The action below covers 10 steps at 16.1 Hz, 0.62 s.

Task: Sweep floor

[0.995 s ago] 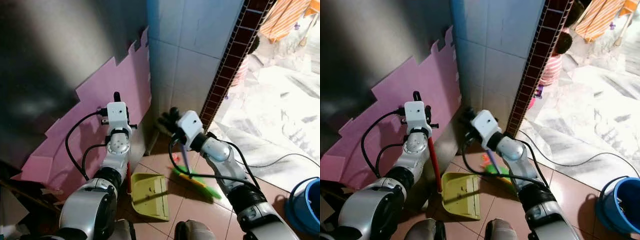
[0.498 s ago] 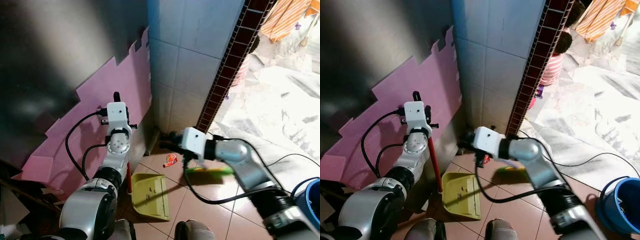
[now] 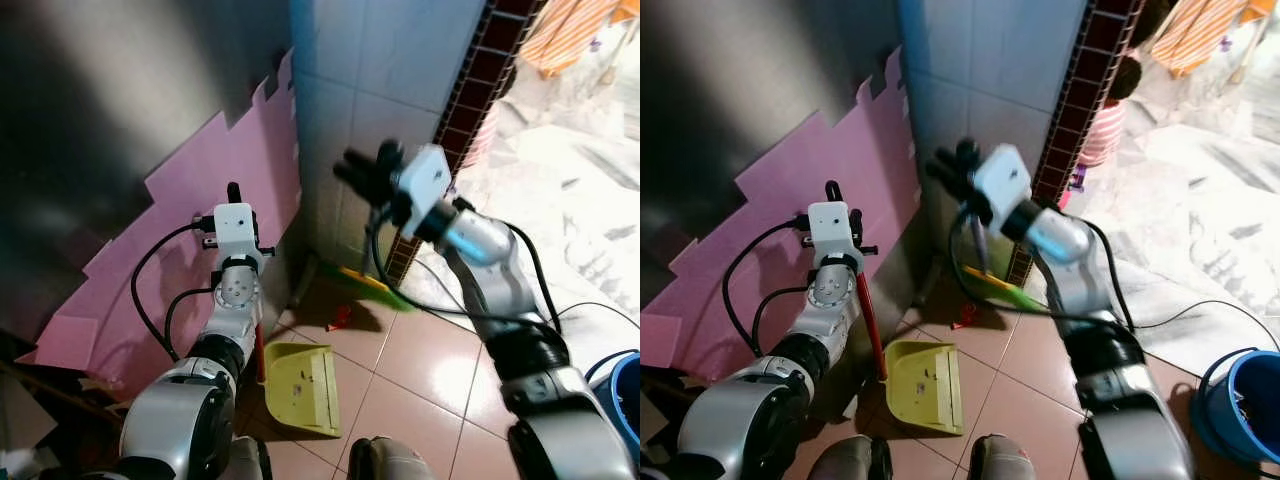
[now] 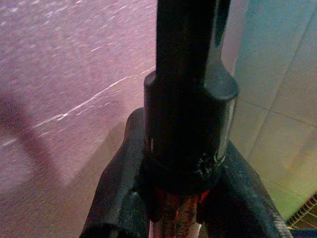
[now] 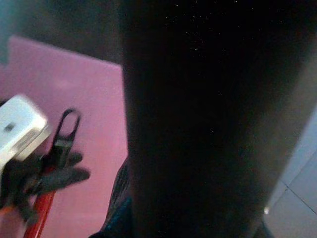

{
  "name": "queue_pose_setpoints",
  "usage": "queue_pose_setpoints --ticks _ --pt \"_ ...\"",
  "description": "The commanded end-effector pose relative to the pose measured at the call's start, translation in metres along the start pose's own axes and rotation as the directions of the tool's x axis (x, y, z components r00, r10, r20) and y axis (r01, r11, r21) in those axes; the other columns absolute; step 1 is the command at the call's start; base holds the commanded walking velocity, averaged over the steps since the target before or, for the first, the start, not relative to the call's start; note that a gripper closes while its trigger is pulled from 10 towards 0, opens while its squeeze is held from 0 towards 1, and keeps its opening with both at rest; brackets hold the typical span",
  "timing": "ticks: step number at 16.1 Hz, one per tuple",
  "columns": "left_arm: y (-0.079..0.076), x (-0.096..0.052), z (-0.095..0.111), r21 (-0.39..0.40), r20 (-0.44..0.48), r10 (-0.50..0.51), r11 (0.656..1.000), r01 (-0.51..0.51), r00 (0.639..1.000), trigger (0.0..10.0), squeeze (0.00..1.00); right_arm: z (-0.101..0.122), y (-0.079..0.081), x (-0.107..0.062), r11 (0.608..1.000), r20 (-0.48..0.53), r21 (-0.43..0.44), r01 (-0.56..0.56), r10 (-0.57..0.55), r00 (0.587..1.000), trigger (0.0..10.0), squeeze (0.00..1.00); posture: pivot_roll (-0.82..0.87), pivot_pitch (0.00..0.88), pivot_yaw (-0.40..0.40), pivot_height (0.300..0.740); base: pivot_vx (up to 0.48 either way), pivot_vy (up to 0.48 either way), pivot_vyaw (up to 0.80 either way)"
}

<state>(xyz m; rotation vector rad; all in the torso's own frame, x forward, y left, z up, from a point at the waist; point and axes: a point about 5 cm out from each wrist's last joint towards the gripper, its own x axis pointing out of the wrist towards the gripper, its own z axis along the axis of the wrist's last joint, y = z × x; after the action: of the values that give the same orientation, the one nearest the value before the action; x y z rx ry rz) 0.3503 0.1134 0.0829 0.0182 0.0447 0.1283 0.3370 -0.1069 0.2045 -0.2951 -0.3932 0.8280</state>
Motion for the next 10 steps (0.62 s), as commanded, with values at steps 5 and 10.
queue_pose_setpoints --ticks 5,10 --pt "0.004 -0.011 -0.020 0.036 -0.061 -0.002 0.999 0.004 0.998 10.0 0.00 -0.003 0.023 0.015 0.999 0.080 0.041 0.006 -0.010 0.997 10.0 0.00 -0.05 0.203 0.038 0.740 0.000 0.000 0.00" --pt "0.006 -0.013 -0.023 0.040 -0.064 -0.001 0.999 0.003 0.998 10.0 0.00 -0.033 0.074 -0.009 0.975 0.002 0.135 -0.175 0.176 0.984 10.0 0.00 -0.05 0.215 0.049 0.740 0.000 0.000 0.00"
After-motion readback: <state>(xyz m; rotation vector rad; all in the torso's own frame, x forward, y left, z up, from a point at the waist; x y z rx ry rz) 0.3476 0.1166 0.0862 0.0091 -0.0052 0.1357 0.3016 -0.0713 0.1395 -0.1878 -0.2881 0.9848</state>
